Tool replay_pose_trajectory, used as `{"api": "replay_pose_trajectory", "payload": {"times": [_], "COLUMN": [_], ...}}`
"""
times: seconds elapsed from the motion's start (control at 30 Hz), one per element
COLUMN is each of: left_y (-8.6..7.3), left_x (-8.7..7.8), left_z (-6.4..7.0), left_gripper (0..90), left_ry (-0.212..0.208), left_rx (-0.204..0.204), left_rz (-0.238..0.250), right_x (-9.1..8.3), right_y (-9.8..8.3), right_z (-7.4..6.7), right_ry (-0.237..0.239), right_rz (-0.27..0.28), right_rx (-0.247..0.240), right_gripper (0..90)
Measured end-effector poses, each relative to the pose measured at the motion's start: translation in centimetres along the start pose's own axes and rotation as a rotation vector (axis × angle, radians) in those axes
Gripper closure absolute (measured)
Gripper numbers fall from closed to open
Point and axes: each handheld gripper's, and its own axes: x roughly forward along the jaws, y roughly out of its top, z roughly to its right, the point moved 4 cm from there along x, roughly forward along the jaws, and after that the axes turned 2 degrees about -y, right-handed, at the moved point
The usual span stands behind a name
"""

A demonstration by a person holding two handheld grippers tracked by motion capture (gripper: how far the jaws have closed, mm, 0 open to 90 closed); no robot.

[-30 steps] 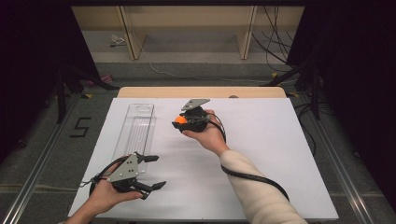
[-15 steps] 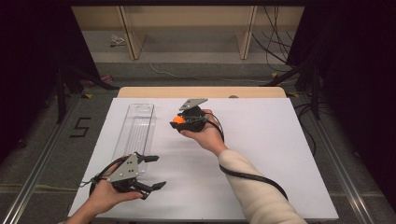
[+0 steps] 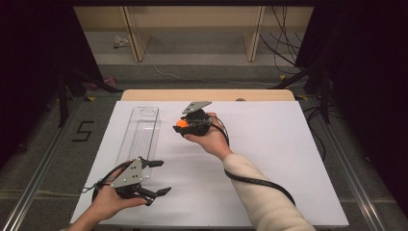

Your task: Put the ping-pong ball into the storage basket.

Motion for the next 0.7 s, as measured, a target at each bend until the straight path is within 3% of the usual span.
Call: {"api": "replay_pose_trajectory", "payload": {"times": [0.7], "left_y": [0.01], "left_x": [0.00], "left_z": [0.00], "left_gripper": [16.5], "left_ry": [0.001], "left_rx": [0.000], "left_rz": [0.001], "right_x": [0.45], "right_y": [0.60], "right_z": [-0.49], "right_ry": [0.011], "right_rz": [0.001], "right_rx": [-0.009], "right_gripper": [51.2]}}
